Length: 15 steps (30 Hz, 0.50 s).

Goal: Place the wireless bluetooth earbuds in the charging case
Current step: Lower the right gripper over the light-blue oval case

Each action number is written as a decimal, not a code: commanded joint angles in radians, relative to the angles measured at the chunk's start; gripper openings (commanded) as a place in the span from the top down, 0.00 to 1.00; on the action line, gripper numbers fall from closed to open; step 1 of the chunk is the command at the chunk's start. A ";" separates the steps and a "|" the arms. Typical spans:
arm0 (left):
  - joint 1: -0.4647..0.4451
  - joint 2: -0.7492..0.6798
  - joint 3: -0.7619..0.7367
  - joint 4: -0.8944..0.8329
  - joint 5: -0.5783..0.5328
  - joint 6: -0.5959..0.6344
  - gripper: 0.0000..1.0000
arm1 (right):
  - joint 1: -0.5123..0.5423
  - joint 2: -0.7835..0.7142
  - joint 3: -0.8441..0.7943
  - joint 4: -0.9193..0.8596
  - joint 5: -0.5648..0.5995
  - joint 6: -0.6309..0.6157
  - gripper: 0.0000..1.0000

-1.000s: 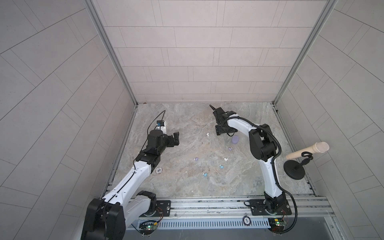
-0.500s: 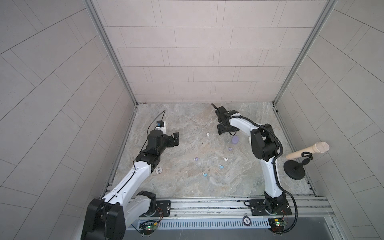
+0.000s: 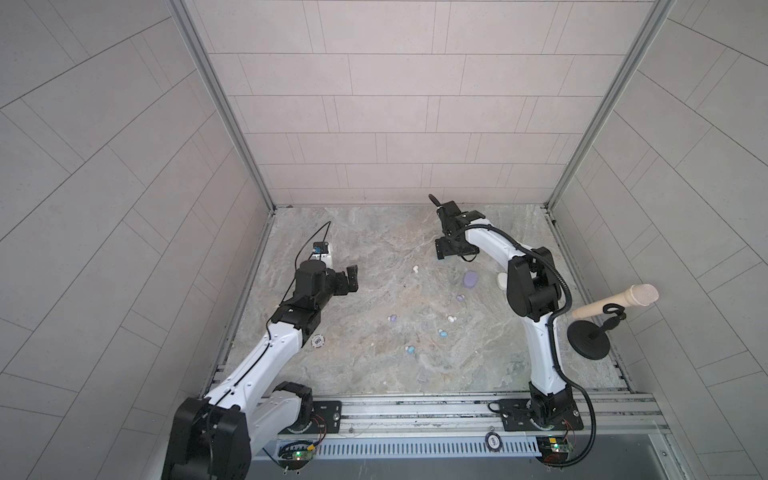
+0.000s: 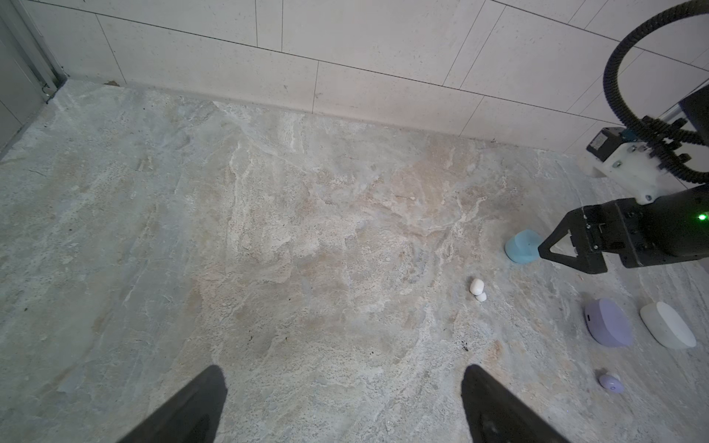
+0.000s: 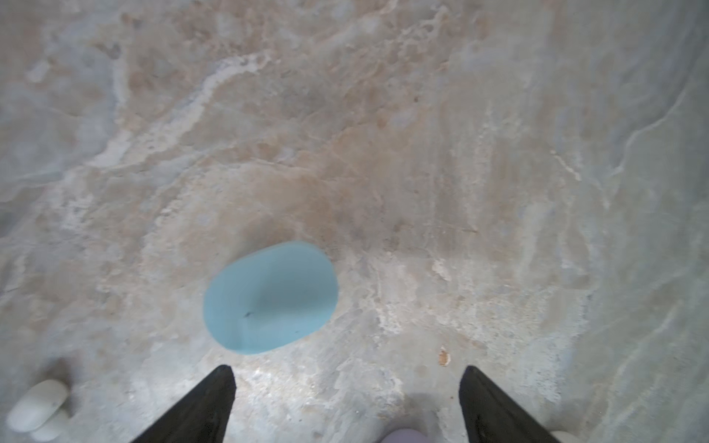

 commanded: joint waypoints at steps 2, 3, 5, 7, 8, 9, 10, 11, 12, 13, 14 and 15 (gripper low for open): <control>-0.005 -0.010 -0.006 -0.001 0.012 -0.003 0.00 | 0.003 0.012 0.114 -0.085 -0.128 -0.110 0.09; -0.005 -0.008 -0.005 -0.001 0.014 -0.002 0.00 | 0.001 0.037 0.152 -0.116 -0.134 -0.139 0.09; -0.006 -0.009 -0.006 -0.002 0.014 -0.001 0.00 | -0.008 0.092 0.227 -0.182 -0.151 -0.182 0.09; -0.005 -0.010 -0.006 -0.001 0.016 0.000 0.00 | -0.015 0.138 0.287 -0.229 -0.162 -0.217 0.09; -0.005 -0.010 -0.007 -0.001 0.014 0.000 0.00 | -0.016 0.159 0.312 -0.246 -0.162 -0.228 0.10; -0.008 -0.010 -0.007 -0.001 0.014 0.000 0.00 | -0.017 0.174 0.332 -0.259 -0.162 -0.236 0.10; -0.007 -0.008 -0.007 0.000 0.014 0.002 0.00 | -0.017 0.188 0.346 -0.268 -0.160 -0.239 0.11; -0.008 -0.007 -0.007 -0.001 0.014 0.002 0.00 | -0.017 0.200 0.357 -0.273 -0.162 -0.242 0.11; -0.011 -0.007 -0.004 -0.001 0.014 0.003 0.00 | -0.018 0.207 0.361 -0.272 -0.164 -0.244 0.12; -0.010 -0.005 -0.005 -0.002 0.013 0.003 0.00 | -0.018 0.212 0.361 -0.269 -0.167 -0.243 0.12; -0.011 -0.004 -0.005 -0.002 0.013 0.004 0.00 | -0.017 0.216 0.361 -0.265 -0.164 -0.241 0.13; -0.011 -0.004 -0.005 -0.002 0.013 0.005 0.00 | -0.017 0.219 0.361 -0.263 -0.164 -0.239 0.14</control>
